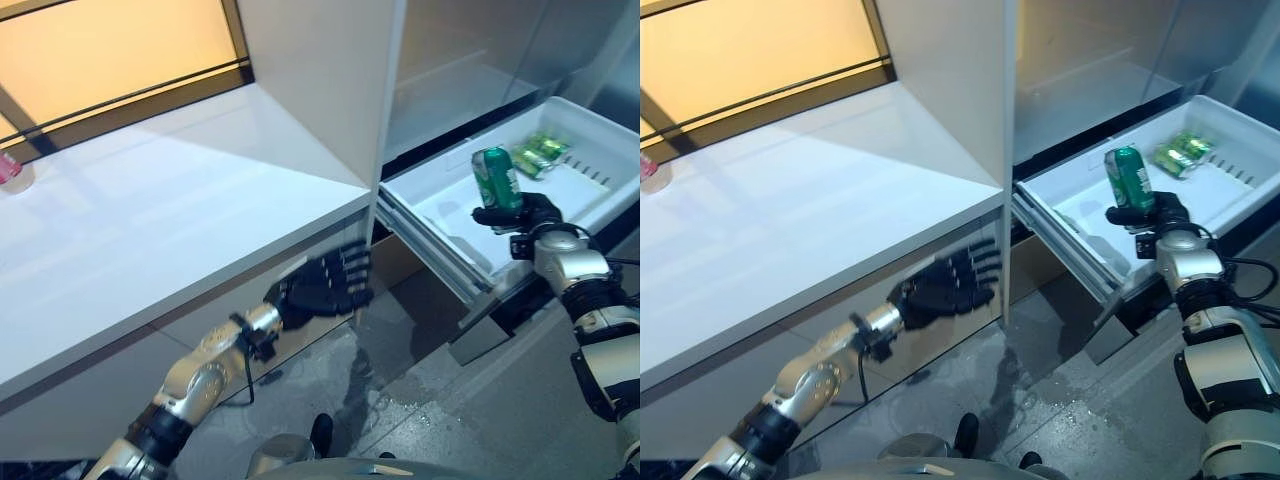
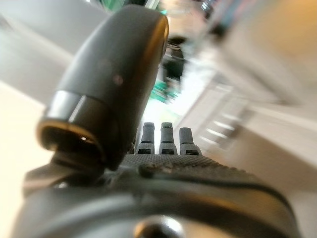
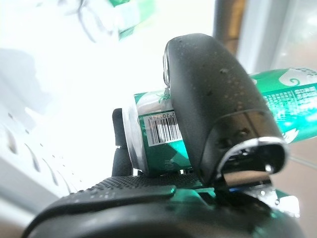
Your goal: Put drinks into fridge and close the fridge
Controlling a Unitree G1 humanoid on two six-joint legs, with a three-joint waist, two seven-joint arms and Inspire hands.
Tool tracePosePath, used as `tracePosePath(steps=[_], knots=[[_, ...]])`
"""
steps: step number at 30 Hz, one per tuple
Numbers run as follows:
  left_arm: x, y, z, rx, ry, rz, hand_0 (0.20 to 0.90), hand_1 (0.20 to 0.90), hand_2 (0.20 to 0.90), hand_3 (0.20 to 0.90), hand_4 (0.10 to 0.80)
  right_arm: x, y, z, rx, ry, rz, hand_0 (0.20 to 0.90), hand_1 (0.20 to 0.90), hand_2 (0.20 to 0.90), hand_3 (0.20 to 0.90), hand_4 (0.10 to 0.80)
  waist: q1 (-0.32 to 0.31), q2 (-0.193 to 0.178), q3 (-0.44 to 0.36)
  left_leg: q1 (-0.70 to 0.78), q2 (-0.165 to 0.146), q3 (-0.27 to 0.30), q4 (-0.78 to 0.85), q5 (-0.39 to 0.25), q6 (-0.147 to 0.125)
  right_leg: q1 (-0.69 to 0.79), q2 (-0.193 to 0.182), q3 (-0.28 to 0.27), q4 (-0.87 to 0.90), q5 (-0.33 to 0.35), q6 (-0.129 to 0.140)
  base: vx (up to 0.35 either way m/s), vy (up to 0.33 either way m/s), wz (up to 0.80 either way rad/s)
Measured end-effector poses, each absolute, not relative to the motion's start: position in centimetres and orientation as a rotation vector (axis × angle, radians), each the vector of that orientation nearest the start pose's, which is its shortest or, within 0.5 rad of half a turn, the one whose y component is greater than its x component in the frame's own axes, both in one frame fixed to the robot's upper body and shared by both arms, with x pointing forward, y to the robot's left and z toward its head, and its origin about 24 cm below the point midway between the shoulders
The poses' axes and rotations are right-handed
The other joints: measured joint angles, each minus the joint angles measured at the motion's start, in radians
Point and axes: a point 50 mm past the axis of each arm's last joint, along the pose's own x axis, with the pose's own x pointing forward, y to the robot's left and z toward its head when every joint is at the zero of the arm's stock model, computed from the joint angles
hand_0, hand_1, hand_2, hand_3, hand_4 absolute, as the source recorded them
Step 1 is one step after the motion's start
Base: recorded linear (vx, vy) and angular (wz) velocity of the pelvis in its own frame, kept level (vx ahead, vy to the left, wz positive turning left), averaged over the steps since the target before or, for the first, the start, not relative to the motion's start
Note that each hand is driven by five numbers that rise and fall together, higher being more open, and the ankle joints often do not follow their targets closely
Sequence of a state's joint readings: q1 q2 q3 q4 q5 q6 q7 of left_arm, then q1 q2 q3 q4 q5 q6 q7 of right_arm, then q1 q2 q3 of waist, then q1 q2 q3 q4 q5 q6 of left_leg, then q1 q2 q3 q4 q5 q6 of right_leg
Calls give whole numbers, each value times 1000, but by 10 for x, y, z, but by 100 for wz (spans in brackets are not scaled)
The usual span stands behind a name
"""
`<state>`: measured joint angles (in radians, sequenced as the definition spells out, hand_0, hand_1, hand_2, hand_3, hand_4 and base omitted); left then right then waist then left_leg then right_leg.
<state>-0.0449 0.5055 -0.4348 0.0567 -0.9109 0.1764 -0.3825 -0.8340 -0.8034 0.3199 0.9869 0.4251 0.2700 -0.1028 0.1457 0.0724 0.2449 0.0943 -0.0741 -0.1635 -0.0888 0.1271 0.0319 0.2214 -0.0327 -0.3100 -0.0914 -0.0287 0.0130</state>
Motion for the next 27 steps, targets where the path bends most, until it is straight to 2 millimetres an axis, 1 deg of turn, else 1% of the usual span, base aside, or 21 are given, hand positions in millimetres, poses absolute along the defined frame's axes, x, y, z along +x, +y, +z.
tracePosePath(steps=[1,2,4,5,7,9,10,13,16,19,20,24,27], knots=[[222,137,5,-436,421,-707,900,900,900,900,800,351,-351,133,-414,390,-448,300,300,300,200,100,0,4,2,-8,-1,-7,0,3,-1,-8,0,0,0,0,0,-139,55,38],[211,149,-14,-426,504,-653,900,900,900,900,800,348,-363,144,-442,396,-474,300,300,300,200,100,9,19,16,-29,-1,-14,0,11,-1,-24,0,-1,0,2,-2,-125,38,22],[197,167,-37,-389,600,-577,900,900,900,900,800,343,-374,147,-476,425,-491,300,300,300,200,100,31,32,23,-45,-1,-18,0,15,-2,-41,1,-3,0,3,-4,-119,36,12],[193,172,-42,-371,621,-556,900,900,900,900,800,343,-375,148,-481,433,-485,300,300,300,200,100,34,33,24,-51,0,-18,0,16,-3,-46,2,-3,0,3,-4,-72,31,3],[178,191,-63,-279,708,-495,900,900,900,900,800,339,-380,143,-507,488,-460,300,300,300,200,100,47,35,27,-71,1,-20,0,18,-5,-64,4,-2,1,4,-5,-105,44,4],[172,198,-72,-237,732,-465,900,900,900,900,800,338,-381,142,-532,508,-445,300,300,300,200,100,50,33,39,-80,1,-19,0,18,-5,-77,4,-1,6,3,-5,-82,26,0],[170,204,-77,-200,741,-444,900,900,900,900,800,340,-381,147,-560,514,-421,300,300,300,200,100,48,32,57,-91,3,-17,0,21,-7,-87,4,1,7,4,-5,-89,16,-3],[169,210,-83,-145,751,-411,900,900,900,900,800,343,-382,160,-598,500,-407,300,300,300,200,100,45,25,94,-96,5,-12,0,25,-7,-100,4,3,22,3,-5,-89,9,-3],[175,215,-91,-93,752,-354,900,900,900,900,800,343,-385,175,-647,501,-386,300,300,300,200,100,44,21,121,-128,7,-7,1,35,-10,-143,2,6,44,3,-5,-97,3,-3],[179,219,-97,-73,760,-294,900,900,900,900,800,345,-384,182,-650,493,-376,300,300,300,200,100,43,12,138,-145,9,-3,1,40,-11,-170,2,12,62,3,-5,-79,-14,-8],[180,223,-97,-68,759,-273,900,900,900,900,800,348,-382,188,-646,477,-373,300,300,300,200,100,47,7,156,-146,11,8,1,42,-9,-182,1,22,76,-1,-8,-75,-15,-15],[181,229,-104,-87,780,-200,900,900,900,900,800,349,-383,197,-636,460,-385,300,300,300,200,100,49,4,163,-174,13,16,1,53,-13,-227,-4,25,115,-8,-7,-75,-21,-7],[183,232,-104,-64,790,-186,900,900,900,900,800,350,-382,201,-646,459,-390,300,300,300,200,100,51,3,179,-181,15,17,1,56,-14,-249,-7,26,148,-19,-10,-52,-20,2]])
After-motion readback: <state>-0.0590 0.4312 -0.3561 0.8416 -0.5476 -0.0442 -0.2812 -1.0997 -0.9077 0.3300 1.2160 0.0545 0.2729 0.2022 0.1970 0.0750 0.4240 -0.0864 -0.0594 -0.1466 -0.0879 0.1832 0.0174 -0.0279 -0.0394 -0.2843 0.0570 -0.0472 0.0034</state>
